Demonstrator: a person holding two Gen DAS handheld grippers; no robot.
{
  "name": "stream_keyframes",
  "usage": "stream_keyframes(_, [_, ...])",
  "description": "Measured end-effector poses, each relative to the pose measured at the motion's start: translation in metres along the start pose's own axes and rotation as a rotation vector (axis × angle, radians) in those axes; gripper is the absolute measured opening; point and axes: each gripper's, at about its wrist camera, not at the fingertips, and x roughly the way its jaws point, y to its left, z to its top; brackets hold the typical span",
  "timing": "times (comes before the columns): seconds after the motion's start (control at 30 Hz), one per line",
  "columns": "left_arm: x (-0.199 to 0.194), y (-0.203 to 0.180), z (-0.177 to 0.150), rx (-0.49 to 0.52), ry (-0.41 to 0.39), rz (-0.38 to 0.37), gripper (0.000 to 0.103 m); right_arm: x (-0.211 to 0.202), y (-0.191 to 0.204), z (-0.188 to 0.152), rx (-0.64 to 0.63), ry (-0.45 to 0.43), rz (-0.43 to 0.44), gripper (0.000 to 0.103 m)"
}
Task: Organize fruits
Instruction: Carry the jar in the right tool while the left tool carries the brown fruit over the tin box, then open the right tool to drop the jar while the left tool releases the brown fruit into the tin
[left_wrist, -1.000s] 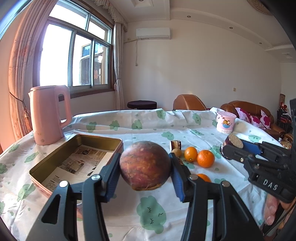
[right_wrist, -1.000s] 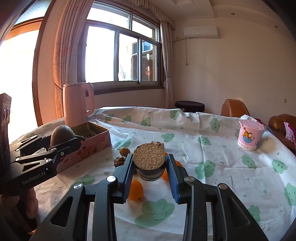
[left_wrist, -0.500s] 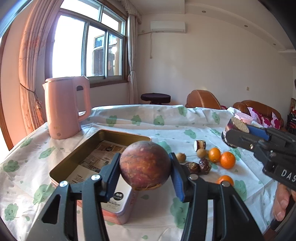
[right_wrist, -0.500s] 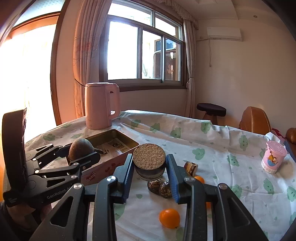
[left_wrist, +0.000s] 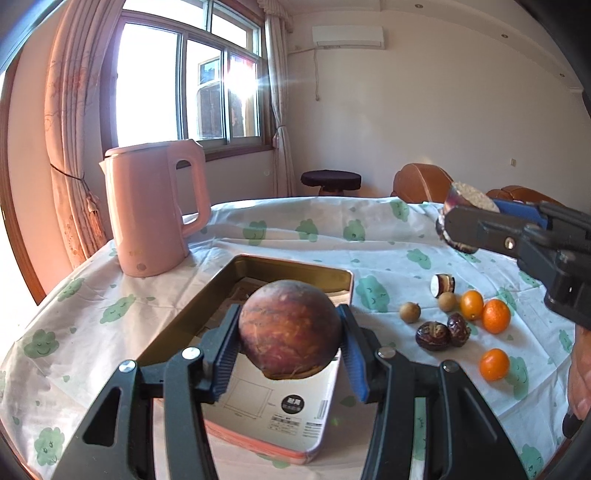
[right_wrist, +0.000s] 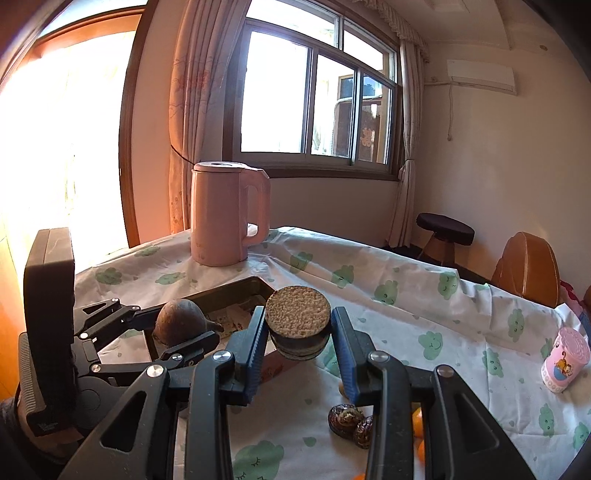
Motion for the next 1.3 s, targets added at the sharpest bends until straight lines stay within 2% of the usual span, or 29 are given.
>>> stream_keyframes(0.5, [0.029,0.031,0.004,-0.013,0.066,0.039,0.052,0.054,0.02,0.011,-0.024,0.073,0.036,0.037])
stream_keyframes(1.3, [0.069,0.052,-0.001,-0.021,0.179,0.091,0.052,0.113,0.036,-0.012,0.018,0.189,0.079,0.037])
